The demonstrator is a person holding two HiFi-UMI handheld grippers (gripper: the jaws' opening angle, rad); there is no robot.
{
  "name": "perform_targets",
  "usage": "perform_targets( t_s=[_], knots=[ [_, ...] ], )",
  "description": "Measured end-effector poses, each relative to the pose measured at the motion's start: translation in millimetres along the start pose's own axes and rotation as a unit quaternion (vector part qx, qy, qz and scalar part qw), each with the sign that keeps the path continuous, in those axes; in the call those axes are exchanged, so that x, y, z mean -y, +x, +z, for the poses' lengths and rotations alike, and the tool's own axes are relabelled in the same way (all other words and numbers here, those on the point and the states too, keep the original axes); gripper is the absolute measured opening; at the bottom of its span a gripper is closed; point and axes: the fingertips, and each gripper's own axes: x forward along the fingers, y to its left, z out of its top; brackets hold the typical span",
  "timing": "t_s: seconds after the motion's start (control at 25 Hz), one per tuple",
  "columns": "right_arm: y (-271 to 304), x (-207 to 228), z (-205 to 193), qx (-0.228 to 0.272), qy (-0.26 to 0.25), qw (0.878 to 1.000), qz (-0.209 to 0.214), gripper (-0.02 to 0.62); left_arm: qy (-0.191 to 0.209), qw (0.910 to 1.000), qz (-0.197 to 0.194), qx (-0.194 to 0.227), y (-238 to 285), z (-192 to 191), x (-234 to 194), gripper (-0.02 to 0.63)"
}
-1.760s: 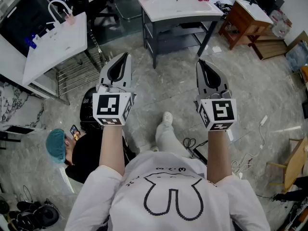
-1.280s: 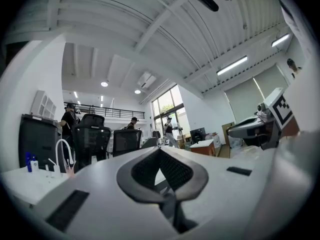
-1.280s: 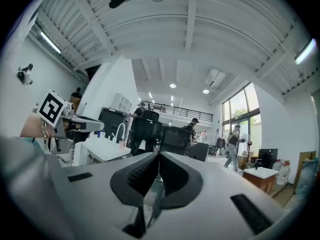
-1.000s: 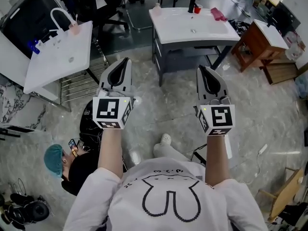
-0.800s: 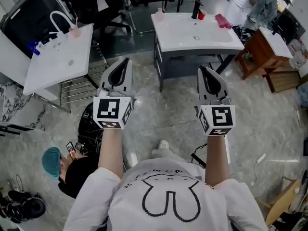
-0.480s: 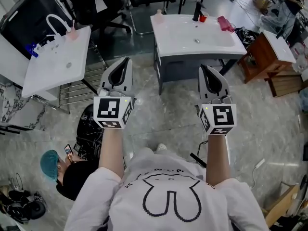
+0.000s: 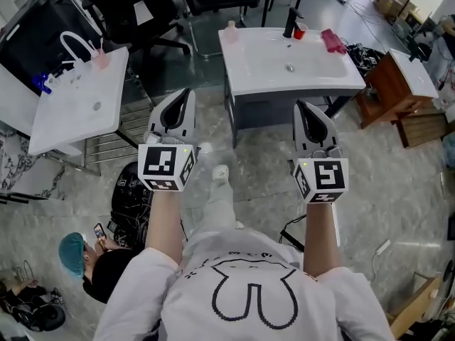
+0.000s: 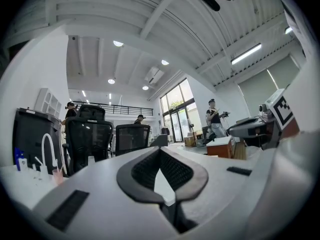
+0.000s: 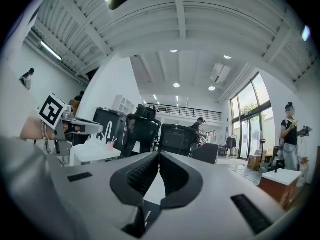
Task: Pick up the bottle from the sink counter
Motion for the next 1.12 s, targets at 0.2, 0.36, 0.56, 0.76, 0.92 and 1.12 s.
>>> perform_targets(
  t_s=[0.2,0.36,0.56,0.76,0.92,1.12],
  knots=[
    [32,24,-8,-0.002,-0.003,1.0,-0.011,0.031,-0.002,1.0,-0.006,0.005,44,-6,-11,0.009],
    [67,43,-15,-0.005,-0.004,1.0,-0.016,0.031,-0.004,0.9999,-0.009,0.007,84,-13,-23,0.009],
    [125,59,-20,-0.005,-0.004,1.0,-0.013,0.031,-0.005,0.9999,-0.011,0.007,139,-22,-50,0.009],
    [191,80,-30,-0.01,0.006,1.0,-0.017,0.031,-0.002,0.9999,-0.017,0.001,201,-31,-81,0.009],
    [246,95,-36,-0.016,0.014,1.0,-0.019,0.031,-0.002,0.9998,-0.02,-0.005,251,-37,-110,0.009],
    [304,113,-45,-0.023,0.015,0.999,-0.026,0.031,-0.004,0.9995,-0.031,-0.008,309,-48,-134,0.009]
  ],
)
